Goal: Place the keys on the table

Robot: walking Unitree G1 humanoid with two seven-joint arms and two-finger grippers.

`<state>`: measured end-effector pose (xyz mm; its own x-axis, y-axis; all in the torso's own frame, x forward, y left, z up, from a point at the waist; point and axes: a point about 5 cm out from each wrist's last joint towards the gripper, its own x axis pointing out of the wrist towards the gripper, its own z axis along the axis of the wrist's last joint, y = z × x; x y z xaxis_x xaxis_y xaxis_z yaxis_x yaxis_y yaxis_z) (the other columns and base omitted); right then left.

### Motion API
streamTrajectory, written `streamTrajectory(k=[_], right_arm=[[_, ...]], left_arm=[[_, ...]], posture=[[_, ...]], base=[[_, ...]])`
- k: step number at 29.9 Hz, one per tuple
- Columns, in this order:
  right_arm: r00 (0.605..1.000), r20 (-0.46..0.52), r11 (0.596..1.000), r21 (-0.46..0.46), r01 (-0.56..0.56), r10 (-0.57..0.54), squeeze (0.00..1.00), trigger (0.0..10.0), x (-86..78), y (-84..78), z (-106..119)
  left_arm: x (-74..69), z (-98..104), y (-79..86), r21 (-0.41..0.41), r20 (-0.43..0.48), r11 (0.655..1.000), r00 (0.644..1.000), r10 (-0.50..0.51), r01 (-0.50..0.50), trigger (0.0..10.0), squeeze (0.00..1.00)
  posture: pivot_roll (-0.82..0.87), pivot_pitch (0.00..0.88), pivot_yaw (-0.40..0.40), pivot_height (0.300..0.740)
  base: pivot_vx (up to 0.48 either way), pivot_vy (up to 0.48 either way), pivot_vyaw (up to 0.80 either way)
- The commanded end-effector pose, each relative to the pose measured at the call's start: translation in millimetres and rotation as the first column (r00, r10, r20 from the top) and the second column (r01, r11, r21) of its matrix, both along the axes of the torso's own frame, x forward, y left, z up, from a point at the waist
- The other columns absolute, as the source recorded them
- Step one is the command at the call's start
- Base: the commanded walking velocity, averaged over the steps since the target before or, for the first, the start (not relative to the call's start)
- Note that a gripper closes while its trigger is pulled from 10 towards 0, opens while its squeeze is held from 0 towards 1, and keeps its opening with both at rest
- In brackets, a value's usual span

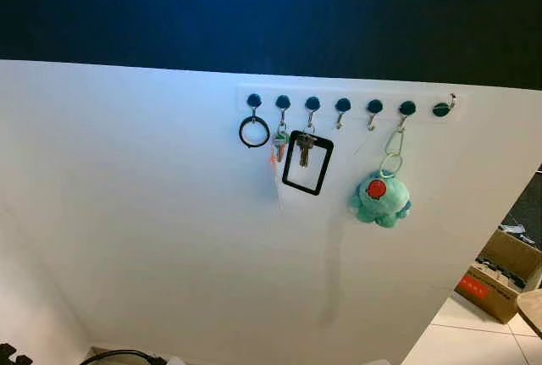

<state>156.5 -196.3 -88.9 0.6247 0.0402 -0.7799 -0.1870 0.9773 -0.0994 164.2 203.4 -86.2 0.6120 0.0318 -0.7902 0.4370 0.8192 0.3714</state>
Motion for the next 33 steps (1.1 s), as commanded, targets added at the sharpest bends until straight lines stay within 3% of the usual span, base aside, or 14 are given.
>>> streamTrajectory(k=[1, 33], right_arm=[[1.000, 0.009, 1.000, 0.006, 0.017, -0.017, 0.00, 10.0, 2.2, 0.5, 0.9], [1.000, -0.007, 1.000, -0.005, 0.020, -0.020, 0.00, 10.0, -1.1, -0.5, -0.7]], left_arm=[[-0.9, -0.7, 1.0, 0.008, -0.010, 1.000, 1.000, 0.002, -0.002, 10.0, 0.00], [0.8, 0.2, 1.9, 0.014, -0.007, 1.000, 1.000, -0.005, 0.005, 10.0, 0.00]], posture=[[-0.04, 0.000, -0.005, 0.740], [-0.04, 0.000, 0.000, 0.740]], base=[[0.000, 0.000, 0.00], [0.000, 0.000, 0.00]])
